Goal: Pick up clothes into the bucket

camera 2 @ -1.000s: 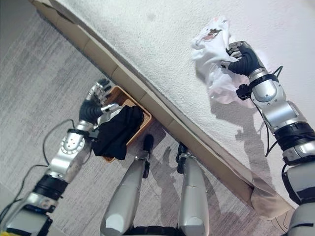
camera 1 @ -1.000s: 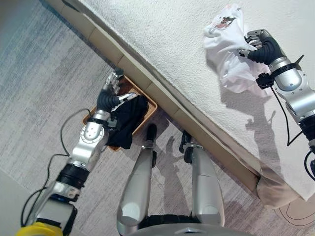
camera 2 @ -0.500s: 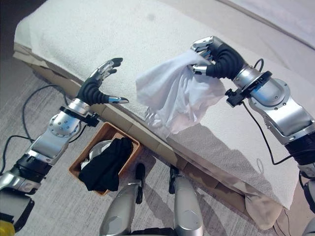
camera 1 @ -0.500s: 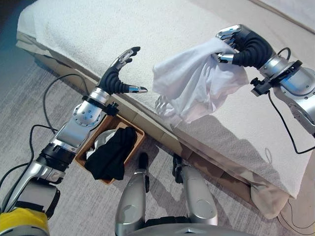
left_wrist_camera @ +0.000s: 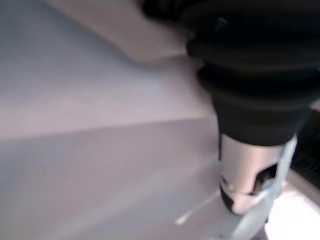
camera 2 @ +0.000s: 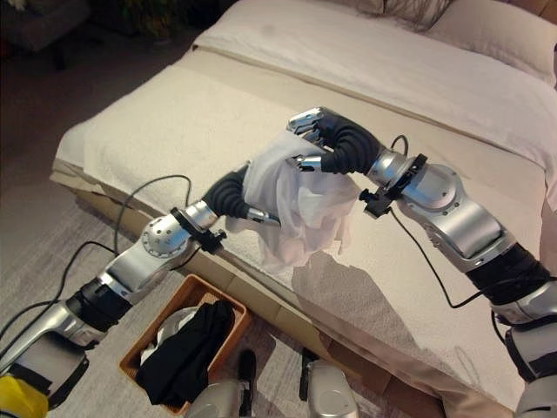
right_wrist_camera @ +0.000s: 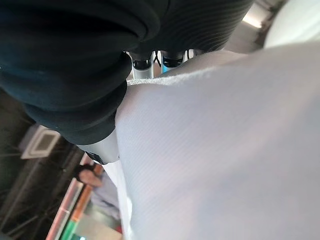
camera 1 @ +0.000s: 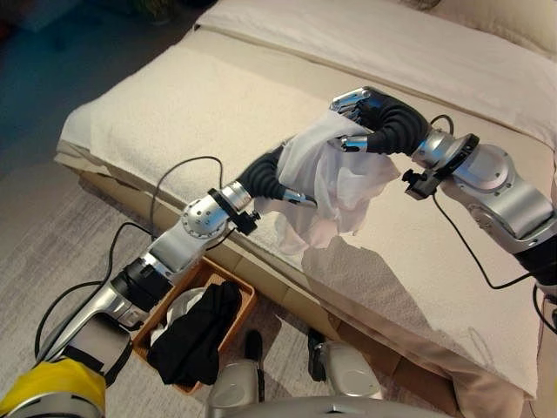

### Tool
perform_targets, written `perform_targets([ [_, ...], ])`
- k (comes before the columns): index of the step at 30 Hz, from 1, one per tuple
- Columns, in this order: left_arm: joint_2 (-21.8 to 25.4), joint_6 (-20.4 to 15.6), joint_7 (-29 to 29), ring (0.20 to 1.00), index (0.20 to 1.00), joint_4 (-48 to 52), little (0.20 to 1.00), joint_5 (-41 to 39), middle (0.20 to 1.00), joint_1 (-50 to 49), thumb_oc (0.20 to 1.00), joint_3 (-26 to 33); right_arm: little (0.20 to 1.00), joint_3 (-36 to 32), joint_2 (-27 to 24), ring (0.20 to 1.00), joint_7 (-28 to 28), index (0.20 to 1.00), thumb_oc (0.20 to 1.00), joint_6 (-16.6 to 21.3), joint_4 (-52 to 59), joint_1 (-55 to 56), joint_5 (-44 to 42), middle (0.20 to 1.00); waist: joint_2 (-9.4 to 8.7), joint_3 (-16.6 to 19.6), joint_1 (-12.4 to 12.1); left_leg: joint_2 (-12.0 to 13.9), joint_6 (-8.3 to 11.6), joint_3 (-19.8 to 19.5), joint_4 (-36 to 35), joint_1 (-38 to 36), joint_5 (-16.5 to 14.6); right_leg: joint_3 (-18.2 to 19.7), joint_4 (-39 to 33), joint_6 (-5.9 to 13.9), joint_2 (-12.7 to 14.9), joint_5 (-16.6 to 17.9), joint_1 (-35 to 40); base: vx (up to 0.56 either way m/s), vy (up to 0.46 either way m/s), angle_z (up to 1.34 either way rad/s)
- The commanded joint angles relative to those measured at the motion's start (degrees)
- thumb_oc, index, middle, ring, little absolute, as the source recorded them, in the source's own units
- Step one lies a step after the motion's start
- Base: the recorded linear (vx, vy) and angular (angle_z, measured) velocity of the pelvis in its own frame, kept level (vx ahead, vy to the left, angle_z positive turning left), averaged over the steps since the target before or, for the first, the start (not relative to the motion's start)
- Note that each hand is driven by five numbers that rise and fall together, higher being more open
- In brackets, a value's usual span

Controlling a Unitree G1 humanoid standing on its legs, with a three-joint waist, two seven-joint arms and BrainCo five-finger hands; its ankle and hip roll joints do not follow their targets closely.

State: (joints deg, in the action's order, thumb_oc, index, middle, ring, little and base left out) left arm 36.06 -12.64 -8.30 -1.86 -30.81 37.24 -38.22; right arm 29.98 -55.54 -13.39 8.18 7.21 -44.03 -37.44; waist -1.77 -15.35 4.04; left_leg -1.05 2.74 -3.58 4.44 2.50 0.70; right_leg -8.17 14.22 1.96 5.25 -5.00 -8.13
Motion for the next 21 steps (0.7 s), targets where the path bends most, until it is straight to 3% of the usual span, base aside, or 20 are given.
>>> perform_targets([
  [1,-2.99,1.13,-3.45,1.000,1.000,0.75,1.000,-7.77,1.000,0.54,1.000,-4.30,0.200,-2.56,2.13,0.200,1.49,0.200,0.200,3.00,5.86,1.33,-3.08,0.200,-0.88,5.27,0.73,2.23,2.16,-0.07,2.56,1.52,-2.69,0.65,-4.05,4.46,2.19,1.60,3.16,0.04,-0.013,0.01],
  [6,-2.51,6.37,-7.76,1.000,1.000,2.55,1.000,-19.21,1.000,2.26,1.000,-12.53,0.200,-2.10,2.76,0.200,2.42,0.200,0.200,3.40,6.58,0.90,-4.26,0.200,-0.52,6.14,1.20,2.40,2.38,0.27,2.31,0.58,-2.88,0.29,-5.71,4.59,2.03,1.70,4.49,0.02,-0.003,0.00],
  [10,-1.56,8.92,-8.99,1.000,1.000,3.44,1.000,-24.26,1.000,1.77,1.000,-15.68,0.200,-1.68,3.24,0.200,3.12,0.200,0.200,3.67,6.78,1.24,-4.69,0.200,-0.41,6.82,1.30,2.57,2.43,0.60,2.35,0.10,-3.11,0.40,-6.21,4.73,1.98,1.67,5.25,0.02,-0.004,-0.01],
  [11,-1.55,8.92,-8.99,0.956,0.956,3.45,0.956,-24.27,0.956,1.77,0.956,-15.69,0.200,-1.70,3.25,0.200,3.13,0.200,0.200,3.66,6.79,1.27,-4.68,0.200,-0.42,6.82,1.29,2.57,2.43,0.60,2.34,0.08,-3.11,0.40,-6.22,4.73,1.98,1.67,5.27,0.05,-0.013,-0.05],
  [12,-1.65,8.86,-8.76,0.743,0.743,3.20,0.743,-24.22,0.743,0.73,0.743,-15.04,0.200,-2.11,3.57,0.200,3.25,0.200,0.200,3.56,7.12,2.25,-4.26,0.200,-0.41,7.13,1.28,2.53,2.41,0.58,2.24,-0.35,-3.21,0.33,-6.26,4.73,2.01,1.45,5.80,0.03,-0.005,-0.05],
  [13,-1.94,8.54,-8.16,0.369,0.369,3.07,0.369,-23.77,0.369,-0.18,0.369,-13.87,0.200,-2.75,3.86,0.200,3.53,0.200,0.200,3.63,7.28,3.02,-3.64,0.200,-0.37,7.28,1.24,2.52,2.39,0.51,2.16,-0.53,-3.28,0.24,-6.34,4.72,2.07,1.39,5.99,0.04,-0.009,-0.04],
  [14,-2.51,8.06,-7.66,0.200,0.200,2.98,0.200,-23.33,0.200,-1.43,0.200,-12.48,0.473,-3.86,4.37,0.473,3.89,0.473,0.473,3.79,7.31,4.26,-2.96,0.473,-0.39,7.43,1.20,2.46,2.38,0.45,2.13,-0.67,-3.40,0.21,-6.44,4.68,2.06,1.28,6.31,0.03,-0.006,-0.02],
  [15,-3.07,7.96,-7.55,0.200,0.200,2.75,0.200,-22.73,0.200,-2.60,0.200,-11.36,0.617,-4.95,4.74,0.617,4.18,0.617,0.617,3.86,7.54,5.17,-2.13,0.617,-0.41,7.59,1.16,2.47,2.35,0.46,2.12,-0.79,-3.47,0.19,-6.51,4.65,2.08,1.21,6.52,0.04,-0.009,-0.01],
  [16,-4.32,7.58,-7.10,0.200,0.200,3.08,0.200,-22.51,0.200,-5.07,0.200,-8.18,1.000,-6.88,5.50,1.000,4.67,1.000,1.000,4.30,7.78,6.67,-0.89,1.000,-0.47,7.84,1.02,2.44,2.28,0.43,2.18,-0.85,-3.60,0.17,-6.54,4.59,2.11,1.11,6.77,0.03,-0.005,-0.01],
  [21,-8.29,5.86,-6.19,0.200,0.200,3.14,0.200,-20.37,0.200,-12.48,0.200,-0.46,1.000,-12.07,8.66,1.000,5.64,1.000,1.000,4.73,6.94,12.15,1.78,1.000,-0.79,8.92,0.42,2.43,1.96,0.39,1.91,-1.54,-4.07,-0.06,-7.18,4.54,2.21,0.81,7.85,0.04,-0.011,0.00],
])
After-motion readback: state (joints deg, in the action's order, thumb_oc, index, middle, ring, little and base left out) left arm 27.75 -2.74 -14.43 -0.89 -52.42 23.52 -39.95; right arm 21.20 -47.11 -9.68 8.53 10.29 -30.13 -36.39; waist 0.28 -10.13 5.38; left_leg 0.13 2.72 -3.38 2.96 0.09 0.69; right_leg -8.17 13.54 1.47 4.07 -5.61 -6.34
